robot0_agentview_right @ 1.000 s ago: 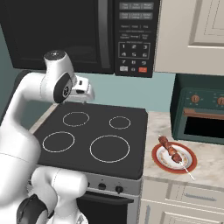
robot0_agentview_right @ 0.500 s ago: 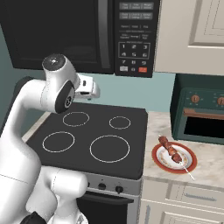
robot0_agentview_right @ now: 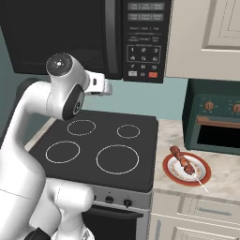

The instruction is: Pick the kebab skewer from the counter and place it in the microwave. Then turn on the microwave.

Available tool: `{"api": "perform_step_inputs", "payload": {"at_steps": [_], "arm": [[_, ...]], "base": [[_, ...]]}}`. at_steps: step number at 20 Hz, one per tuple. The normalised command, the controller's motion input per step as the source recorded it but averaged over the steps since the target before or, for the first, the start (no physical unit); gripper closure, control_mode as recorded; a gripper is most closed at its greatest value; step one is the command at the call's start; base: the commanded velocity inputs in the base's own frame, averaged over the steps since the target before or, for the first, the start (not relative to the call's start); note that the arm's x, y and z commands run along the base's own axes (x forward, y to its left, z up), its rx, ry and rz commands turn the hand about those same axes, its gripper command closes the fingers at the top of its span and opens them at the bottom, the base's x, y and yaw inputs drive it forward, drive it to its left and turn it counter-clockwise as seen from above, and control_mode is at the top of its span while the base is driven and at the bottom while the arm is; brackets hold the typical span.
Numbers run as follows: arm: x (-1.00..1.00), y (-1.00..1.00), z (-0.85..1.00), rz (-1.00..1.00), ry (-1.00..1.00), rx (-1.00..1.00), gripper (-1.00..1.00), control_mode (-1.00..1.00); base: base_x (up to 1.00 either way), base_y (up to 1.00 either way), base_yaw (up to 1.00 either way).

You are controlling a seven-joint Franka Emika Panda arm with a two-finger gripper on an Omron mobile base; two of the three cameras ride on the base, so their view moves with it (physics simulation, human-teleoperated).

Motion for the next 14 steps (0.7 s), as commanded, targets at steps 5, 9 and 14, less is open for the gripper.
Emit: {"api": "perform_step_inputs", "payload": {"at_steps": [5, 9, 14], "arm": [[0.11, -0.08, 0.44, -0.02, -0.01, 0.01, -1.00, -1.00], [0.17, 0.00, 0.36, -0.04, 0.00, 0.00, -1.00, -1.00], [0.23, -0.07, 0.40, -0.04, 0.00, 0.00, -1.00, -1.00]], "base": [[0.00, 0.00, 0.00], [0.00, 0.00, 0.00], [0.00, 0.00, 0.00]]}}
